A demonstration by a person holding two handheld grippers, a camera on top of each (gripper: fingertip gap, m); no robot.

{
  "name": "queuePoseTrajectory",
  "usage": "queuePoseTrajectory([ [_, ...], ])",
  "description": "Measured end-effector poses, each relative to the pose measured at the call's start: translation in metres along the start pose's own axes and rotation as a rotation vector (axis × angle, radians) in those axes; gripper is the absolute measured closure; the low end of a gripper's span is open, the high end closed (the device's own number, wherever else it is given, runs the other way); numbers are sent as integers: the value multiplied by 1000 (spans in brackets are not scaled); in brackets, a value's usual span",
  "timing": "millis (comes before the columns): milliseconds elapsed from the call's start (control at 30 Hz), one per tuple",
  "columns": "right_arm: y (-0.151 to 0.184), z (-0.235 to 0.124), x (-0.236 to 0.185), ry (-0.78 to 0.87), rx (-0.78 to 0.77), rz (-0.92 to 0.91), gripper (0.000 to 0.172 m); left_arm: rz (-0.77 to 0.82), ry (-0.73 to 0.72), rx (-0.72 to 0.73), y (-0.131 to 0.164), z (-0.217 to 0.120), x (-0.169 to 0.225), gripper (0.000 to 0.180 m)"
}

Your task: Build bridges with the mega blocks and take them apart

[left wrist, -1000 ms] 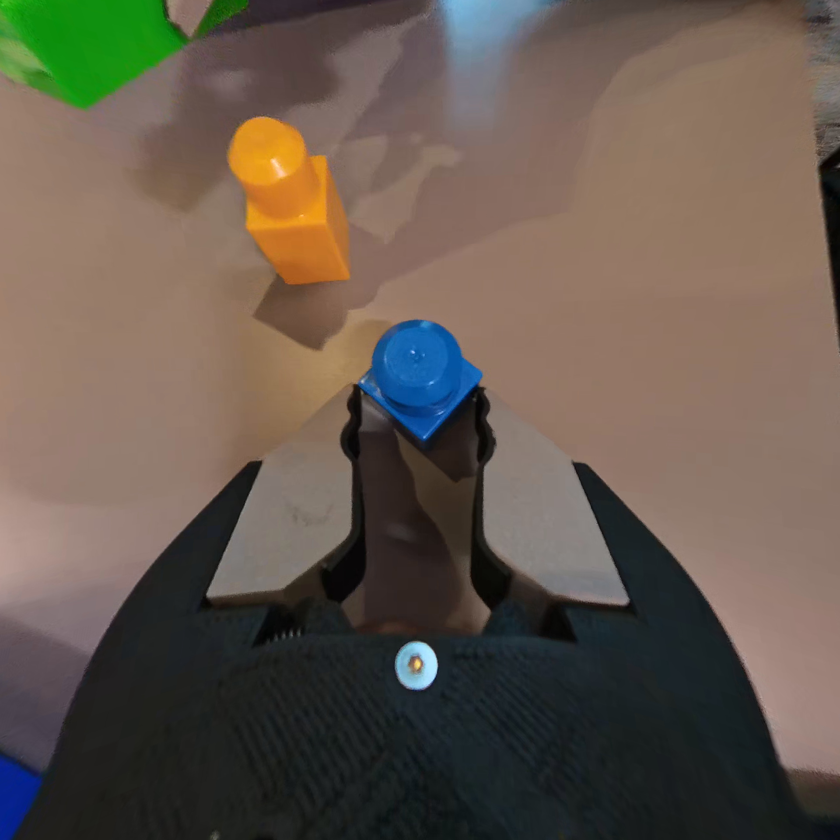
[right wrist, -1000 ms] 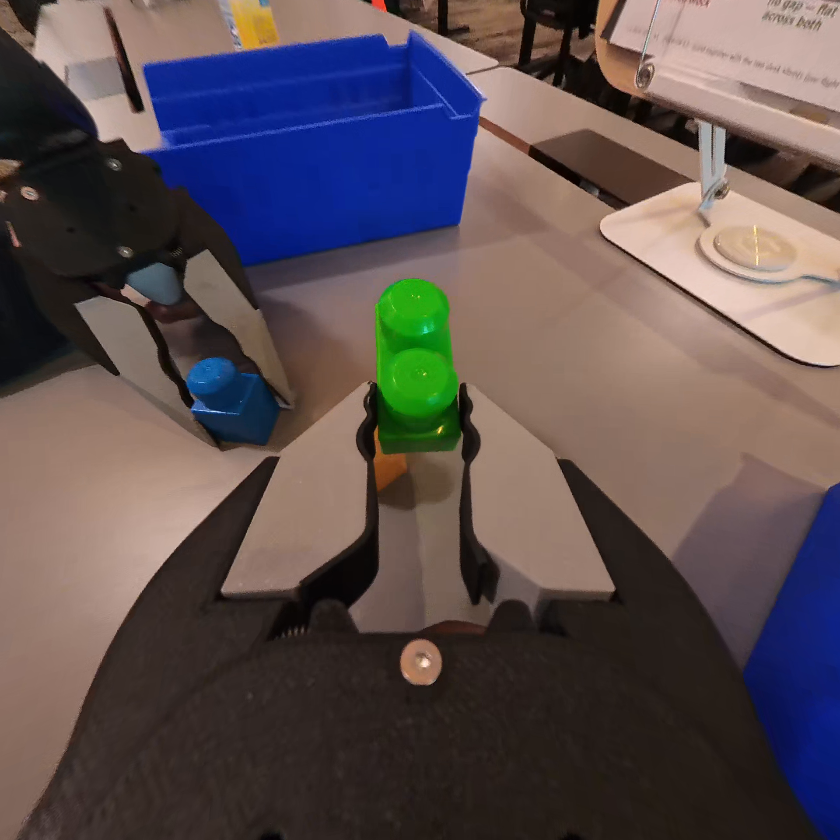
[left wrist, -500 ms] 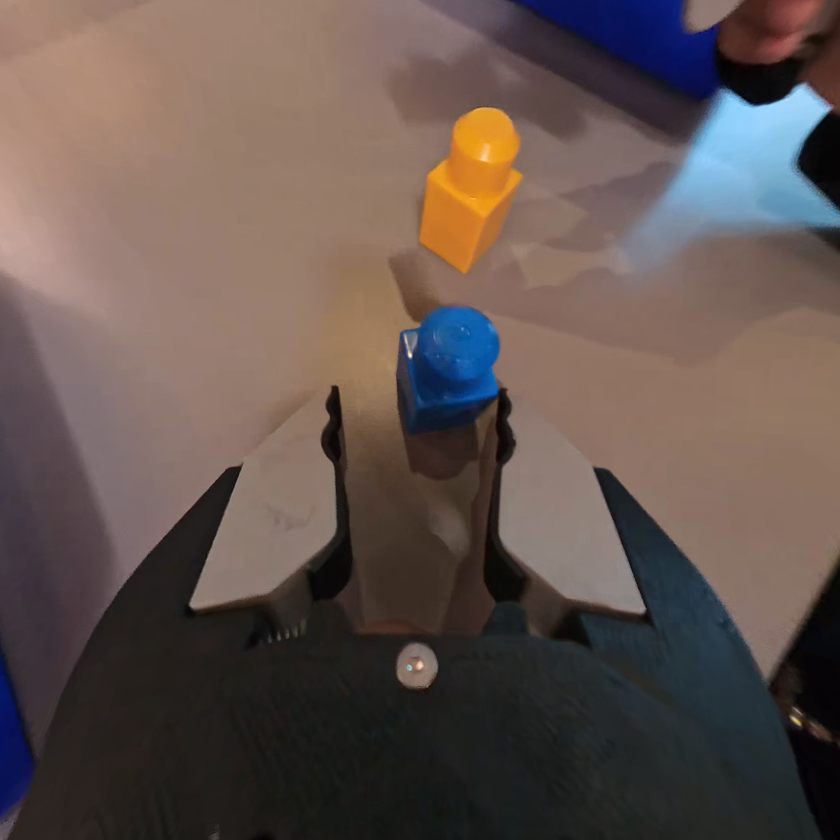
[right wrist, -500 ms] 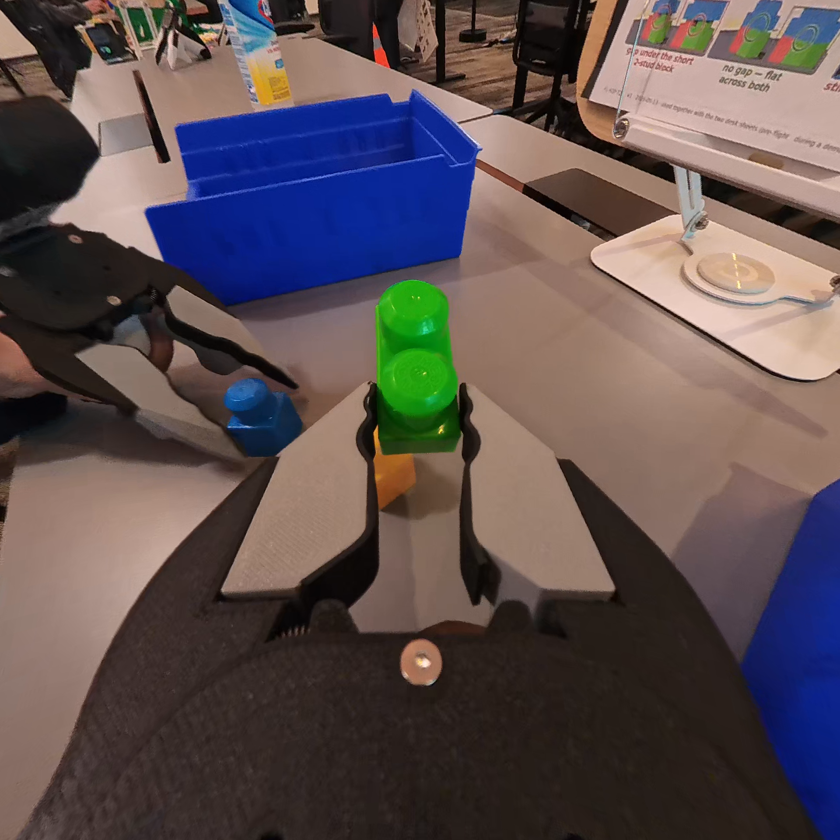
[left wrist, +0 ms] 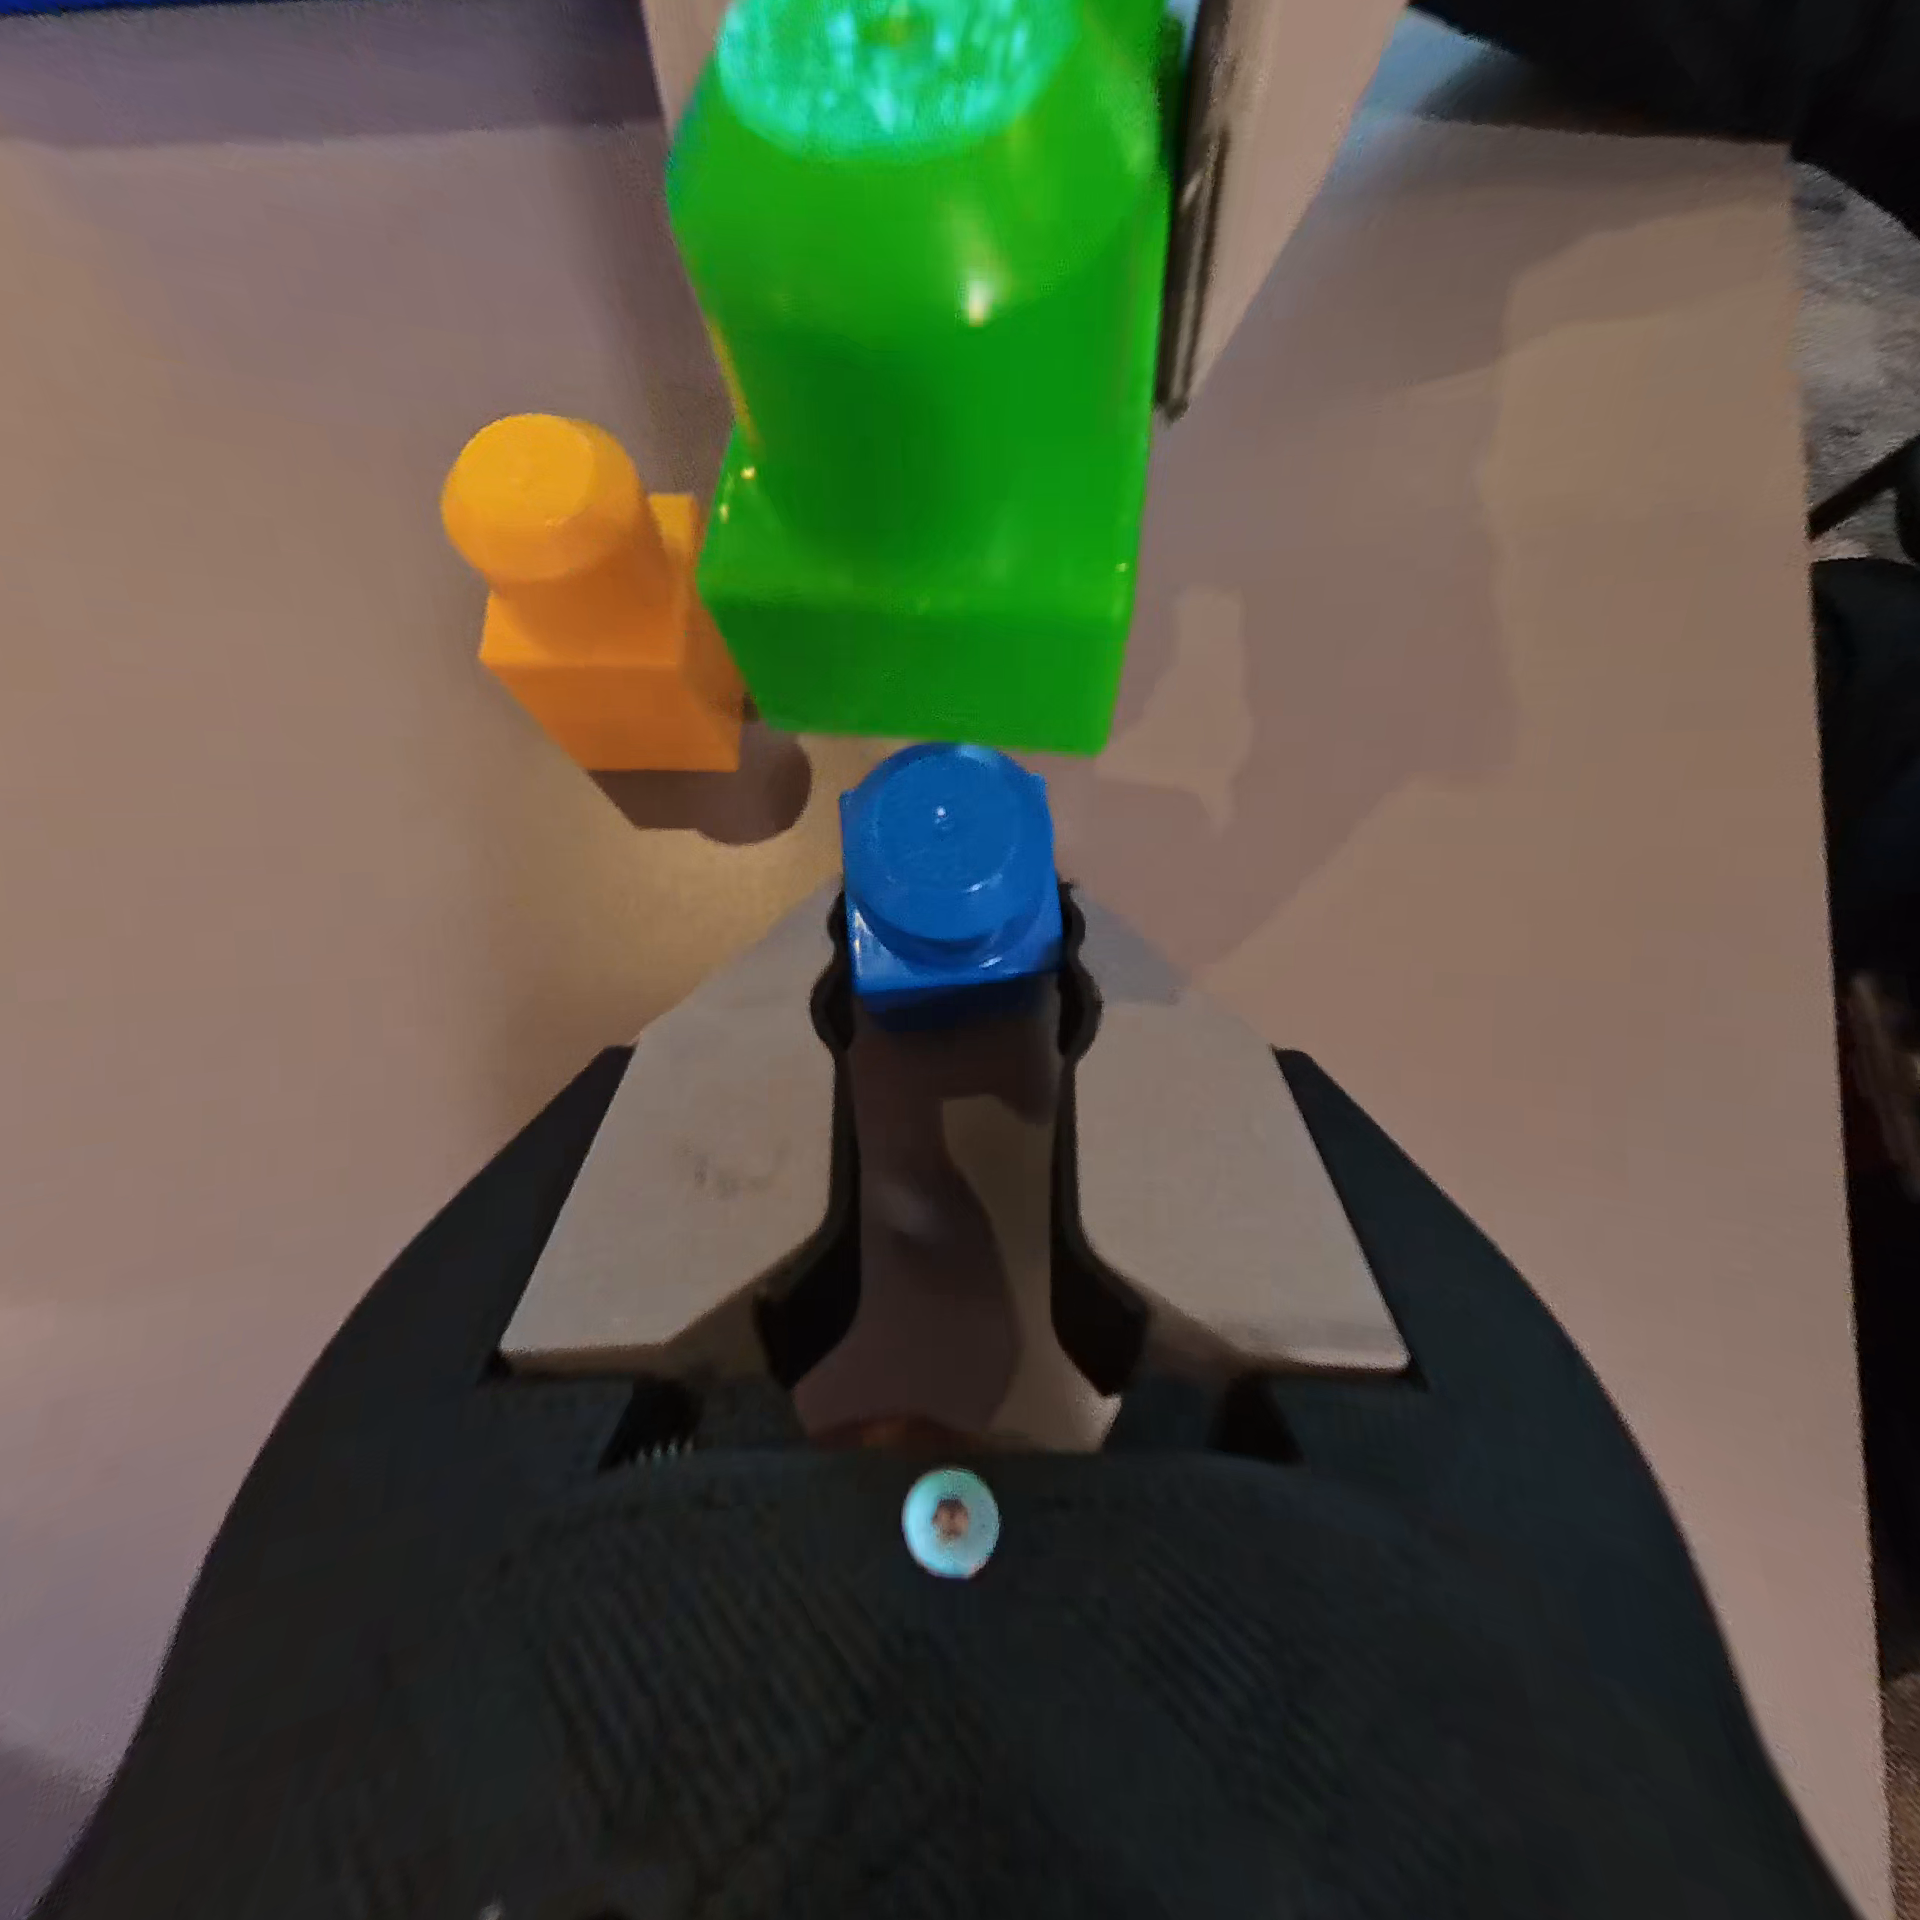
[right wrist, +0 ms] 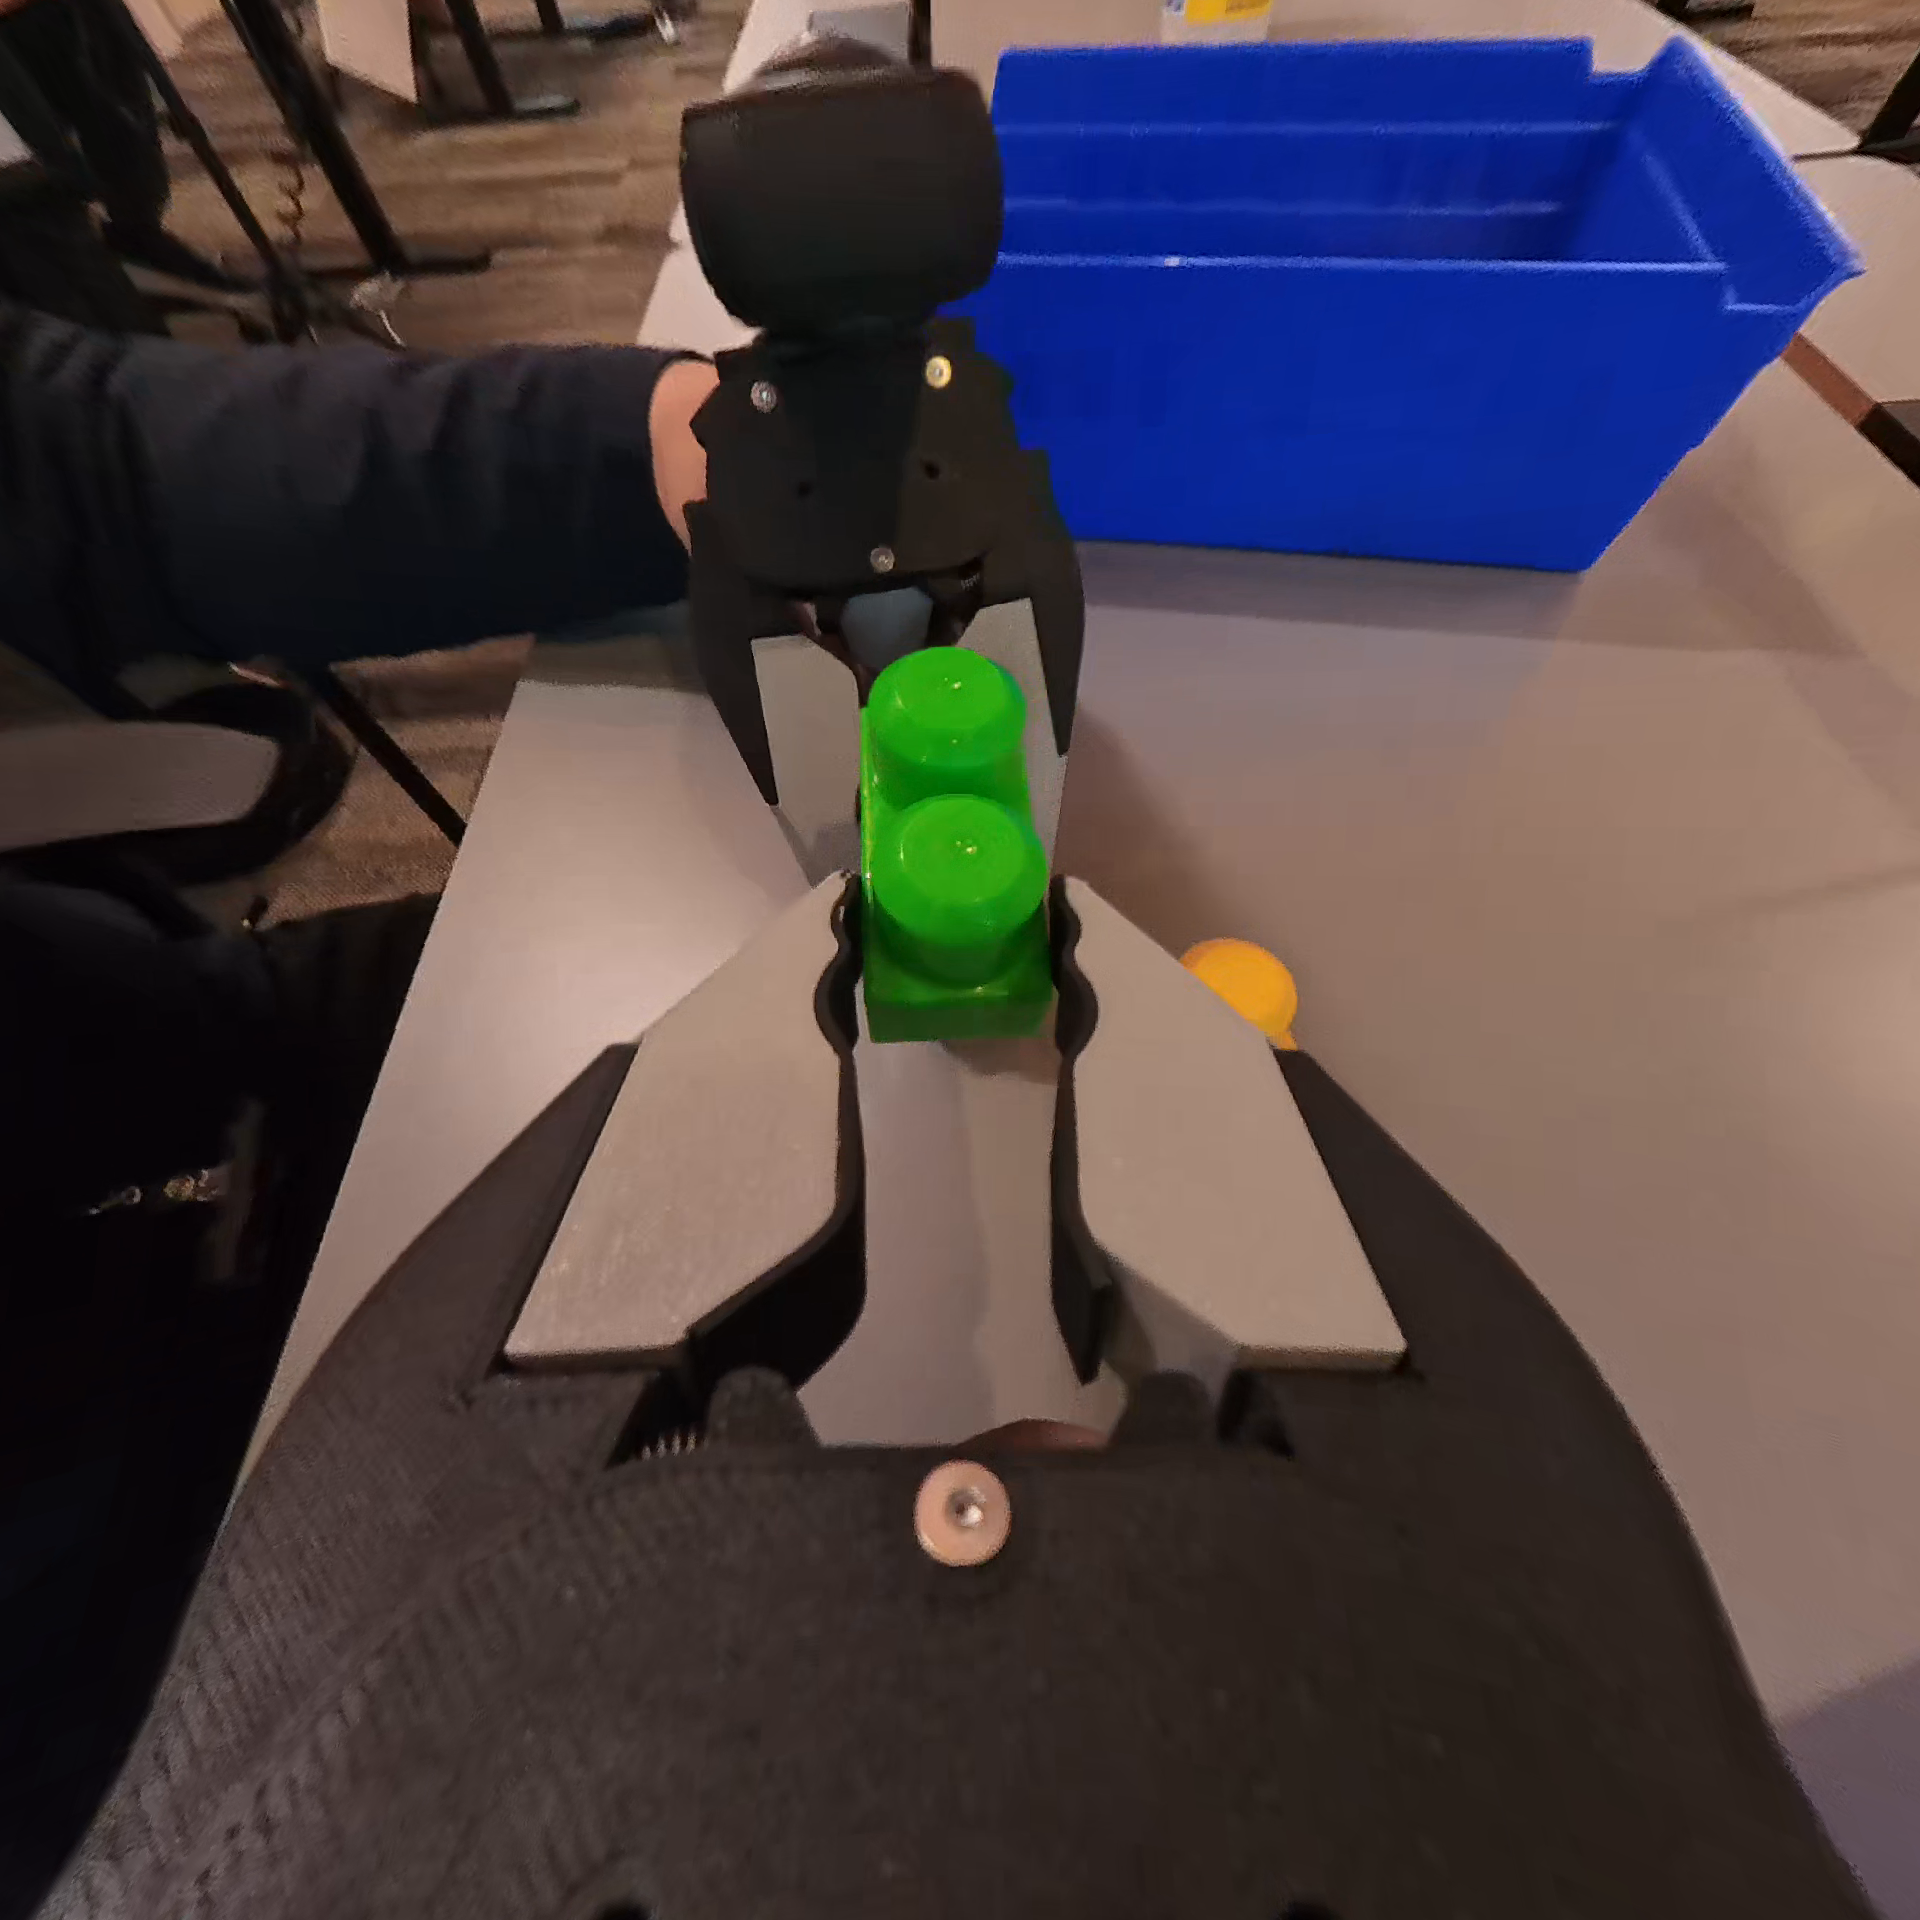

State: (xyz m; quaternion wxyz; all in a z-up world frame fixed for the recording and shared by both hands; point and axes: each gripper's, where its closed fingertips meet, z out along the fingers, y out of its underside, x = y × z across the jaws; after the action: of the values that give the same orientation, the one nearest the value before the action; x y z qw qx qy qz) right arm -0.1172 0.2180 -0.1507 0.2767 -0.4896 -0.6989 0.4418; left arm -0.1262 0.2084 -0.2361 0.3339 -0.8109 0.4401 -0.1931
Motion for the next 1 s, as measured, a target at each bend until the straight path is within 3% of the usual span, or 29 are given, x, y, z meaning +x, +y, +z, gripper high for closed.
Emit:
queuePoseTrajectory([
  [100,8,6,0,2,-44,-8,140,12,70,46,-5,4,11,146],
  [767,36,27,-8,-56,-173,10,138,38,42,43,-2,2,11,146],
  [1000,34,25,-7,-52,-155,16,135,27,53,45,-1,0,12,146],
])
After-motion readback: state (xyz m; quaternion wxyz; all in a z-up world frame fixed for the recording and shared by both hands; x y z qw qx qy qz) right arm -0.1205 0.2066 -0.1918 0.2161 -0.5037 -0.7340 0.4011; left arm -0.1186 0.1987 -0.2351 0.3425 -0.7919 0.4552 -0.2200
